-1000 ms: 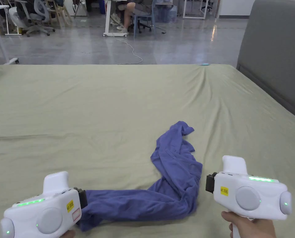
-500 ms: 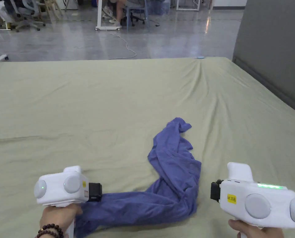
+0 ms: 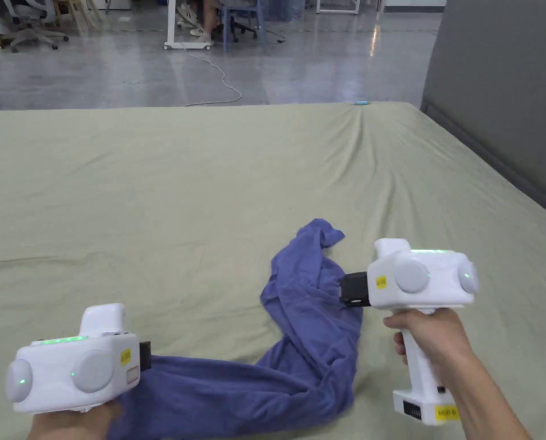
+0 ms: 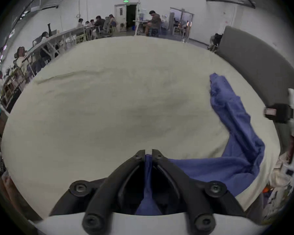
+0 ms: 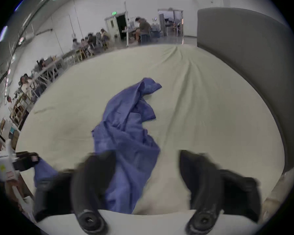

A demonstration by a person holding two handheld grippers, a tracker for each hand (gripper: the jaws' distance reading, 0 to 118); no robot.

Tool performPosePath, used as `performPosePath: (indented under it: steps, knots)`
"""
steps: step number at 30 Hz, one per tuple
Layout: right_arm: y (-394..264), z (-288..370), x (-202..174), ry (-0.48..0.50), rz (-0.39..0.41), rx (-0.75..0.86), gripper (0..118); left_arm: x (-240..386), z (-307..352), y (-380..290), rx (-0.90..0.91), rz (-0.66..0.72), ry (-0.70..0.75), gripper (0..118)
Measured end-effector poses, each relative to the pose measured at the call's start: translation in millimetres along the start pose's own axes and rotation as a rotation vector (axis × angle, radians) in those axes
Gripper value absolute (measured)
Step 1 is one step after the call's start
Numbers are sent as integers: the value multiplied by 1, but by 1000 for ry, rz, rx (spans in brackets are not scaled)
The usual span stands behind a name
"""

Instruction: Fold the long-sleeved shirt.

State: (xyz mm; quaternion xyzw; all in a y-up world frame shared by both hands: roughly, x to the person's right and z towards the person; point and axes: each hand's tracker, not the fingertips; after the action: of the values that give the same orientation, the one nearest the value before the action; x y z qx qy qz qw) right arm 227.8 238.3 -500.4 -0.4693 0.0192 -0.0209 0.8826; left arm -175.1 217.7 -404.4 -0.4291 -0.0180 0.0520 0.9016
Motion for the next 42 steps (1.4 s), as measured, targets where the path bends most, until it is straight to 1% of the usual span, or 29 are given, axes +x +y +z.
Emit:
performPosePath:
  steps: [2,3,4,6,7,8,9,10,11,12,14,15,17,20,22,23,25,26,29,31,32,35,38,40,42]
  knots:
    - [13,-30,3,-24,33,-83,76,0,8,4,26,21,-28,0]
    - [17,-45,2,-19,51,-133,76,0,10,6,29,26,-37,0]
    - [20,-57,0,4,57,-182,76,-1,12,8,30,29,-40,0]
    - [14,-73,-8,92,62,-244,75,1,12,10,36,27,-39,0]
    - [11,-82,-15,110,84,-266,67,1,11,11,37,20,-38,0]
    - [8,-89,-22,75,118,-261,55,1,8,12,36,17,-37,0]
    - [3,-86,-28,22,165,-202,42,1,7,13,31,15,-35,0]
    - [3,-81,-30,17,173,-185,16,3,6,14,29,14,-35,0]
    - [5,-75,-29,86,125,-168,4,2,6,15,27,16,-36,0]
    - [6,-70,-27,74,78,-154,4,1,7,16,31,19,-35,0]
    - [5,-49,-18,80,55,-86,4,-4,16,25,102,45,-40,0]
    - [9,-36,-14,77,39,-34,4,-6,22,31,129,41,-37,0]
    - [19,4,-2,112,-12,80,4,-11,39,50,210,42,-4,0]
    - [44,64,12,144,-62,259,4,-28,66,87,336,109,3,0]
    - [68,108,15,158,-70,361,4,-37,92,120,420,140,-15,0]
    - [82,128,15,153,-69,407,4,-40,103,139,437,142,-18,0]
    - [110,166,10,121,-52,479,4,-42,126,174,524,140,-32,0]
    - [127,183,8,116,-53,517,4,-38,139,195,562,132,-17,0]
    - [176,221,3,99,-57,600,4,-37,167,255,621,159,-26,0]
    - [213,243,-1,92,-57,626,4,-31,185,299,672,175,-47,0]
    - [231,253,-1,86,-69,648,4,-27,194,319,693,151,-40,0]
    - [271,272,1,58,-84,660,4,-21,212,364,702,158,-34,0]
    - [292,282,7,34,-94,661,4,-19,226,386,716,180,-43,0]
    - [293,279,11,22,-92,664,4,-14,226,388,730,158,-26,0]
    - [289,263,17,14,-90,649,4,-12,214,385,723,123,-17,0]
